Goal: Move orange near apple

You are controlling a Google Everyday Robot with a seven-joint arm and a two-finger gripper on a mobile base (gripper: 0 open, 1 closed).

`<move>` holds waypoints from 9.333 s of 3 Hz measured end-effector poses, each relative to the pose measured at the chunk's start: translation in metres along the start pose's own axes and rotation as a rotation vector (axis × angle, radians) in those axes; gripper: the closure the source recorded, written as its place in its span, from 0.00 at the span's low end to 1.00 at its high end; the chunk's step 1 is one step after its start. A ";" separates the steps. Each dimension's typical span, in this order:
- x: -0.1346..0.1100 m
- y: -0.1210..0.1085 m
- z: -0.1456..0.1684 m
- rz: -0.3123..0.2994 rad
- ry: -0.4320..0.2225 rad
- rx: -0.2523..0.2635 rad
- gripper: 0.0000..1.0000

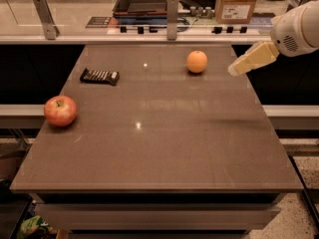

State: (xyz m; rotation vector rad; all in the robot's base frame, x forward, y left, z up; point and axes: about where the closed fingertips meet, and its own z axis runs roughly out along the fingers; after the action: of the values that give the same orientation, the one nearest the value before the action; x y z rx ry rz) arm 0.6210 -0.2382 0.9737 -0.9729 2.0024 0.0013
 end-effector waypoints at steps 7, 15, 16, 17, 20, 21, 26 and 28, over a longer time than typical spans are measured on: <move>-0.020 0.003 0.170 0.156 -0.144 -0.258 0.00; -0.026 0.044 0.230 0.203 -0.170 -0.342 1.00; -0.026 0.044 0.230 0.203 -0.170 -0.342 1.00; -0.027 0.044 0.229 0.203 -0.170 -0.342 1.00; -0.027 0.044 0.230 0.202 -0.170 -0.344 1.00; -0.028 0.044 0.229 0.201 -0.170 -0.344 1.00; -0.028 0.044 0.229 0.201 -0.170 -0.343 1.00; -0.060 0.048 0.192 0.122 -0.152 -0.307 1.00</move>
Offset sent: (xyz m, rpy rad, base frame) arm 0.0942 0.0350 -0.0515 0.1447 0.0643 0.0788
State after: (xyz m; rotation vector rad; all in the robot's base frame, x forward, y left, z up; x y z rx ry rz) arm 0.7452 -0.1002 0.8830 -1.0057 1.9505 0.4479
